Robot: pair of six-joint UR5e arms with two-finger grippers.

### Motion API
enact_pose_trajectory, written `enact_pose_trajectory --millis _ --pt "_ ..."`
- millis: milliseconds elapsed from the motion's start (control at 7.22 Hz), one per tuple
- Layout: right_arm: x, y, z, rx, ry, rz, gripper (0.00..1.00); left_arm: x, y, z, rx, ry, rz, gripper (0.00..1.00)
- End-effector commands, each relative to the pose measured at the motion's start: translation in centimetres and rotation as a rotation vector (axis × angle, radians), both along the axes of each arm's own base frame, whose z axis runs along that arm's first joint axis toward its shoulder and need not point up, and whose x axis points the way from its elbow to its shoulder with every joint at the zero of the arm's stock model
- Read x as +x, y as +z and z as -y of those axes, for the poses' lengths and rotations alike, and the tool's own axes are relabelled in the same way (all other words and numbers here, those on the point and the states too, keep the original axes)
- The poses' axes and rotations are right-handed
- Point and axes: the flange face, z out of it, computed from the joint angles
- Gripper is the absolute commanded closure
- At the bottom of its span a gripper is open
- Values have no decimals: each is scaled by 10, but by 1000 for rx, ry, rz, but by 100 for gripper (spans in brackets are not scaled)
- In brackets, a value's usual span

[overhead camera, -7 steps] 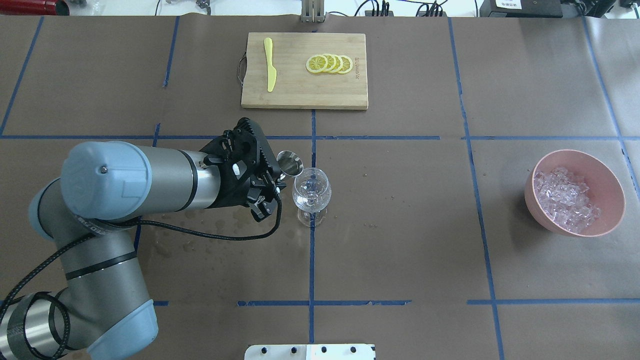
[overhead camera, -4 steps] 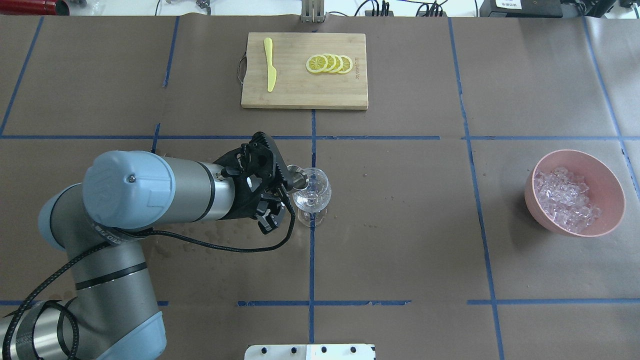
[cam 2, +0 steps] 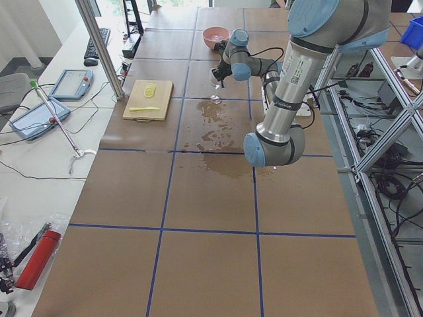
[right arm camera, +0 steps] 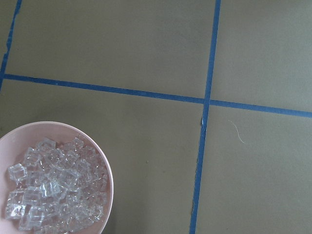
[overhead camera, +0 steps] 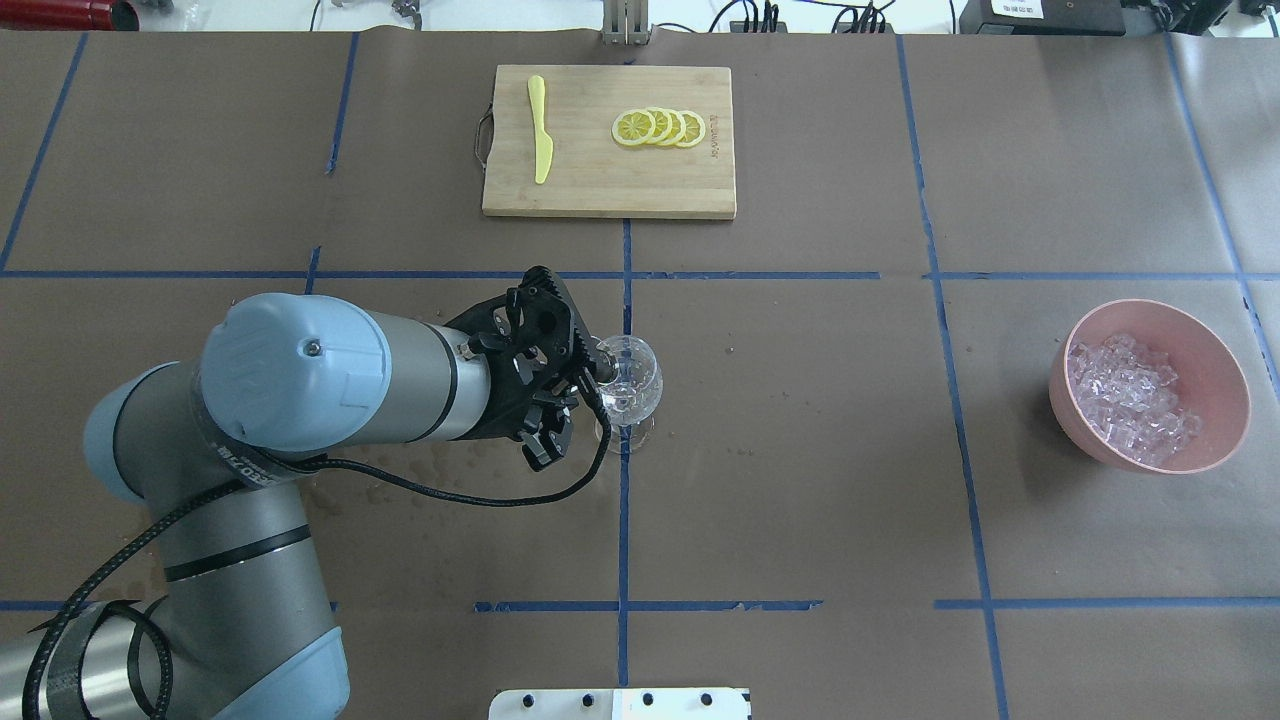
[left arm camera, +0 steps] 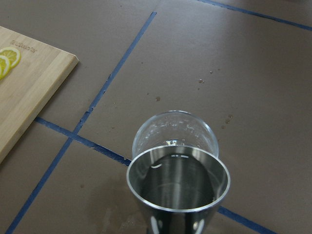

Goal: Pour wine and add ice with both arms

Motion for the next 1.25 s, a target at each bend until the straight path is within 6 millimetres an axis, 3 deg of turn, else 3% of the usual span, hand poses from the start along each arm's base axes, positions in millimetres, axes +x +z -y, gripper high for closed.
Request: enact_pose_trajectory --millis 0,1108 --pt "0 1 0 -2 0 -1 0 3 -1 0 -9 4 37 100" --pt "0 3 0 -6 0 1 0 13 -21 -1 -15 -7 182 100"
